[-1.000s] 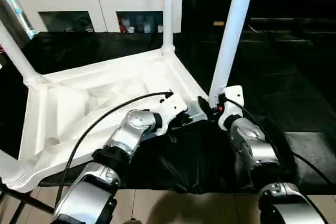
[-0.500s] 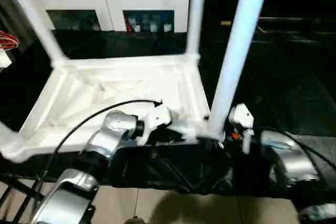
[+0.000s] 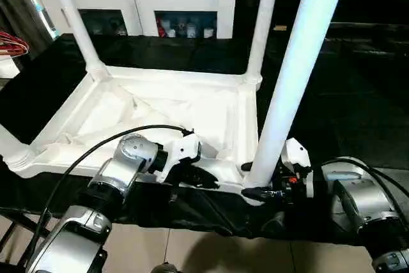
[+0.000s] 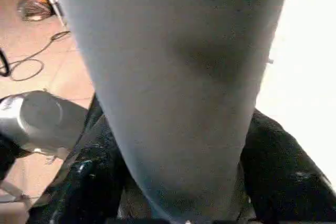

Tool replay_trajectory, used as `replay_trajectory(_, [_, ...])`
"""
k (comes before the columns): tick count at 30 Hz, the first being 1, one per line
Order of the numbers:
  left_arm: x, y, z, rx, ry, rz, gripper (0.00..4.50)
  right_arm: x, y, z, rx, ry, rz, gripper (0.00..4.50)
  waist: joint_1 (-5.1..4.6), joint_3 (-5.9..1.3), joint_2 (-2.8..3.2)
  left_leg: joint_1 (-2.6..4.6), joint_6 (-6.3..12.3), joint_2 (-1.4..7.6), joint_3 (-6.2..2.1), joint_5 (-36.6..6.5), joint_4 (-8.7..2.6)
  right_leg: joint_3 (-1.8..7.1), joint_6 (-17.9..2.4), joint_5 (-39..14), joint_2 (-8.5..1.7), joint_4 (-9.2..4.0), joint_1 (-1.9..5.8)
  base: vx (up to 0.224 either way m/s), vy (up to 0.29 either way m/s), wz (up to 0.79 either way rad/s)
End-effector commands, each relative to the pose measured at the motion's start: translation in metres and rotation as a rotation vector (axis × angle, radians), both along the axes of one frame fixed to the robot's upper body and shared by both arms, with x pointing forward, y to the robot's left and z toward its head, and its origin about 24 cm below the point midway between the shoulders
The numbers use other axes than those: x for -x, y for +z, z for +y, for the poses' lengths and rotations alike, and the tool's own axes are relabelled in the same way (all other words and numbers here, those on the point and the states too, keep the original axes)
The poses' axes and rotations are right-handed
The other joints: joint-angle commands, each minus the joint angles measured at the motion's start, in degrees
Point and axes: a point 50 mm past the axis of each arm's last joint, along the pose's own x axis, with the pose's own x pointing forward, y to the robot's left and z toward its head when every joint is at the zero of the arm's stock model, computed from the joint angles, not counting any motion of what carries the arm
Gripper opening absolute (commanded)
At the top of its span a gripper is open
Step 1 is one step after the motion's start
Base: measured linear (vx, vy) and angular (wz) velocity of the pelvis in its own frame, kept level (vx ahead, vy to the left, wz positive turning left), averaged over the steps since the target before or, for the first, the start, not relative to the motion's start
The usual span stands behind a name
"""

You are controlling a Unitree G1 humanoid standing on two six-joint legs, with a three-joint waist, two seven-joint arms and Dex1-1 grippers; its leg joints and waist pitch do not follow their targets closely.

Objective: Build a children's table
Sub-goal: Rotate leg to tighten

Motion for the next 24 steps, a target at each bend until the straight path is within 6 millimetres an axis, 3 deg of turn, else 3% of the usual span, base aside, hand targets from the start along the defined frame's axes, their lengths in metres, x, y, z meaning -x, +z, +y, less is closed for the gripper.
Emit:
replay_trajectory(1, [-0.007,0.017,-0.004,0.068,0.015,-0.057,0.0,0.008,-0.004,0.014,-0.01,0.108,0.039,2.66,-0.06,-3.34,-1.22,-0.16,5.77,2.11,-0.28,-9.7,-3.12,2.75,-10.0,-15.6,-3.65,-4.09,3.17,0.0,0.0,0.0])
replay_trajectory(10, [-0.007,0.015,-0.006,0.084,0.036,-0.059,0.0,0.012,-0.007,0.019,-0.05,0.094,0.052,2.54,0.23,-3.48,-1.19,-0.17,5.87,2.05,-0.23,-8.6,-2.91,2.76,-10.4,-13.7,-3.67,-3.86,3.23,0.0,0.0,0.0])
replay_trajectory(13, [-0.012,0.016,-0.012,0.109,0.102,-0.093,0.0,0.011,-0.01,0.023,-0.089,0.014,0.043,2.53,0.41,-3.42,-1.08,-0.12,5.61,2.09,-0.23,-9.2,-2.94,2.78,-10.2,-14.4,-3.64,-3.97,3.14,0.0,0.0,0.0])
replay_trajectory(16, [-0.018,0.017,-0.02,0.118,0.175,-0.13,0.0,0.005,-0.014,0.028,-0.106,-0.105,0.01,2.52,0.3,-3.35,-1.1,-0.14,4.43,1.95,-0.32,-10.3,-3.17,2.66,-9.0,-17.3,-3.74,-4.24,3.26,0.0,0.0,0.0])
replay_trajectory(17, [-0.022,0.017,-0.027,0.125,0.234,-0.154,0.0,-0.002,-0.019,0.032,-0.109,-0.225,-0.005,2.52,0.13,-3.26,-1.05,-0.16,3.94,1.96,-0.38,-10.5,-3.26,2.68,-8.6,-18.1,-3.74,-4.36,3.19,0.0,0.0,0.0])
replay_trajectory(20, [-0.025,0.018,-0.032,0.131,0.277,-0.169,0.0,-0.006,-0.021,0.035,-0.112,-0.292,-0.013,2.51,-0.77,-3.18,-1.25,-0.06,2.78,1.64,-0.39,-11.9,-3.44,2.6,-7.5,-21.1,-3.75,-4.76,3.23,0.0,0.0,0.0])
replay_trajectory(21, [-0.027,0.018,-0.041,0.143,0.316,-0.185,0.0,-0.015,-0.026,0.039,-0.095,-0.421,-0.016,2.51,-1.12,-3.15,-0.93,-0.09,2.77,1.7,-0.44,-11.8,-3.51,2.68,-7.7,-20.7,-3.74,-4.76,3.11,0.0,0.0,0.0])
replay_trajectory(23, [-0.028,0.018,-0.048,0.148,0.342,-0.193,0.0,-0.021,-0.03,0.043,-0.084,-0.501,-0.011,2.51,-1.72,-3.15,-1.0,-0.09,2.26,1.57,-0.5,-11.9,-3.56,2.58,-7.6,-20.7,-3.68,-4.76,3.2,0.0,0.0,0.0])
replay_trajectory(24, [-0.031,0.018,-0.057,0.149,0.392,-0.214,0.0,-0.028,-0.034,0.048,-0.063,-0.628,-0.007,2.51,-1.93,-3.23,-0.89,-0.05,2.12,1.62,-0.51,-11.4,-3.5,2.67,-7.7,-19.9,-3.74,-4.7,3.15,0.0,0.0,0.0])
